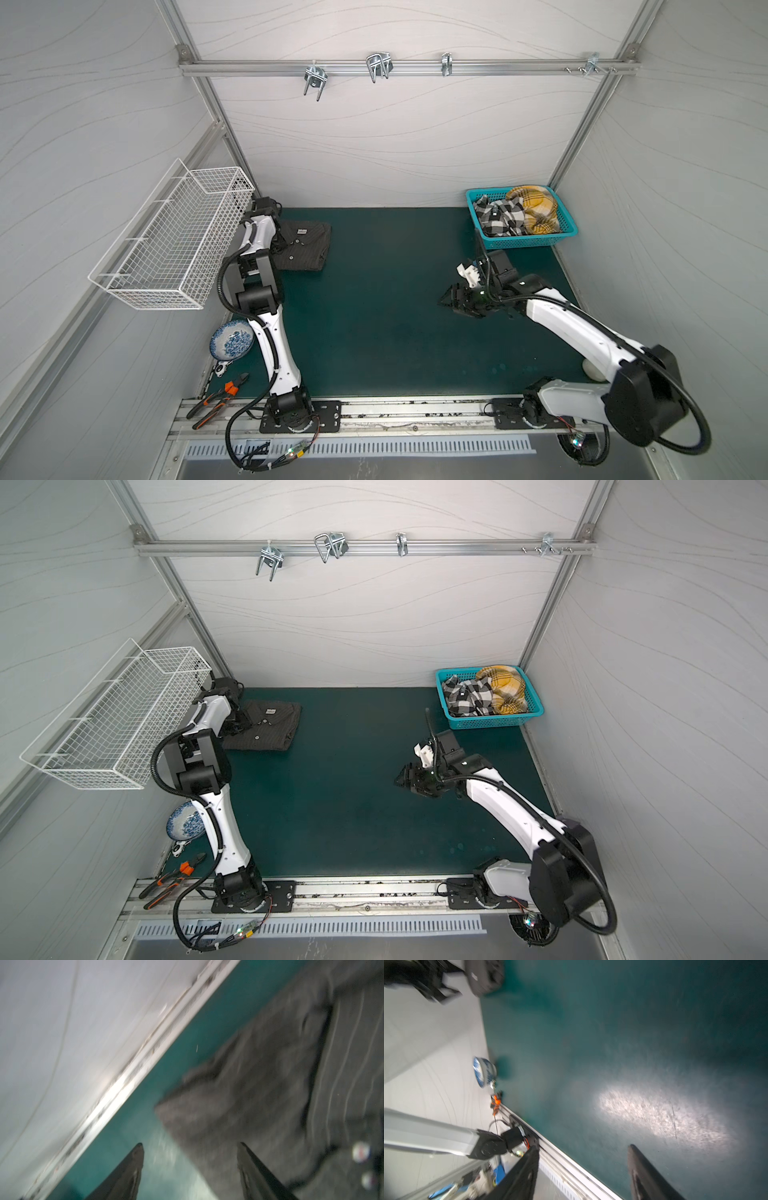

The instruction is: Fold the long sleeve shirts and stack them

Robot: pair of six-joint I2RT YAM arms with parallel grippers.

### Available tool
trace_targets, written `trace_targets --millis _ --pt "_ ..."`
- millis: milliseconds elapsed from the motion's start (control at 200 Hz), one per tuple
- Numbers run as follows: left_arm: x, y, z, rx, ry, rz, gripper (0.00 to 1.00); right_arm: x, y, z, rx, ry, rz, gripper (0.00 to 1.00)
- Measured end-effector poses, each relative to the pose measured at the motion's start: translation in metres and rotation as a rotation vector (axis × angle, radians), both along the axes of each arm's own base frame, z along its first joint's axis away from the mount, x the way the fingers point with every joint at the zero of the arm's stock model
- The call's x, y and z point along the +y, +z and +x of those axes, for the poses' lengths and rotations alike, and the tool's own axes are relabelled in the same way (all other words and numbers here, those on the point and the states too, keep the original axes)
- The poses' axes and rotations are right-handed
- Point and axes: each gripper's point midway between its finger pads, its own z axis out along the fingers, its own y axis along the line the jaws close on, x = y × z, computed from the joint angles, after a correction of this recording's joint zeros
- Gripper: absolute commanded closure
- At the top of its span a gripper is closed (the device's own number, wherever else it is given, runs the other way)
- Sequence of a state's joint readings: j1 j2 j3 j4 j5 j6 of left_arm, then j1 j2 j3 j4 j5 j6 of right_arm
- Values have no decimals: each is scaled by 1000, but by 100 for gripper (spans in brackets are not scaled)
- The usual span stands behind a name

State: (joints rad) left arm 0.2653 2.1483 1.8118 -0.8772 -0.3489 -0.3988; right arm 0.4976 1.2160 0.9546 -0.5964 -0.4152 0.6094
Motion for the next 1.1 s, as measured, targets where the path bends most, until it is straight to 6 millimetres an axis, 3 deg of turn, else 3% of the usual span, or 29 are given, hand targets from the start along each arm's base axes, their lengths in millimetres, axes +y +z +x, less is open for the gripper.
trace_targets --millis 80,185,250,300,365,480,505,525,615,715,750,780,805,895,960,1100 --pt "-23 20 -28 -19 -7 -20 25 -10 28 9 -85 -48 -19 27" --pt "-45 60 -57 -136 -4 -34 24 -32 52 17 -189 -137 -73 26" --pt "-63 73 -72 -203 -27 -59 24 -48 61 22 -261 -188 -114 23" --pt "-82 75 -84 -241 -54 -94 24 -59 65 26 -316 -226 -148 28" --pt "-116 70 -90 -297 -133 -172 28 -75 58 34 -388 -288 -205 27" --pt "-167 64 -93 -370 -309 -264 21 -118 11 50 -443 -425 -411 22" --pt "-175 63 -92 -385 -344 -267 16 -130 0 54 -438 -458 -462 22" --pt "-179 63 -91 -404 -370 -261 3 -141 -9 57 -432 -486 -506 22" --pt "-176 58 -86 -471 -426 -182 1 -185 -38 68 -416 -595 -668 21" --pt "-157 34 -90 -463 -423 -57 1 -229 -60 74 -405 -710 -825 19" --pt "-152 22 -92 -455 -422 -22 1 -240 -67 75 -409 -738 -864 14" --pt "-147 12 -95 -451 -424 8 1 -246 -74 76 -415 -754 -889 2" --pt "-144 4 -97 -447 -424 29 1 -252 -82 76 -421 -761 -909 1" --pt "-137 -27 -107 -411 -439 82 1 -261 -106 77 -440 -748 -924 1" --pt "-134 -37 -106 -418 -459 96 1 -259 -115 86 -489 -736 -874 1" --pt "-126 -20 -77 -588 -473 111 1 -239 -128 128 -581 -613 -738 1"
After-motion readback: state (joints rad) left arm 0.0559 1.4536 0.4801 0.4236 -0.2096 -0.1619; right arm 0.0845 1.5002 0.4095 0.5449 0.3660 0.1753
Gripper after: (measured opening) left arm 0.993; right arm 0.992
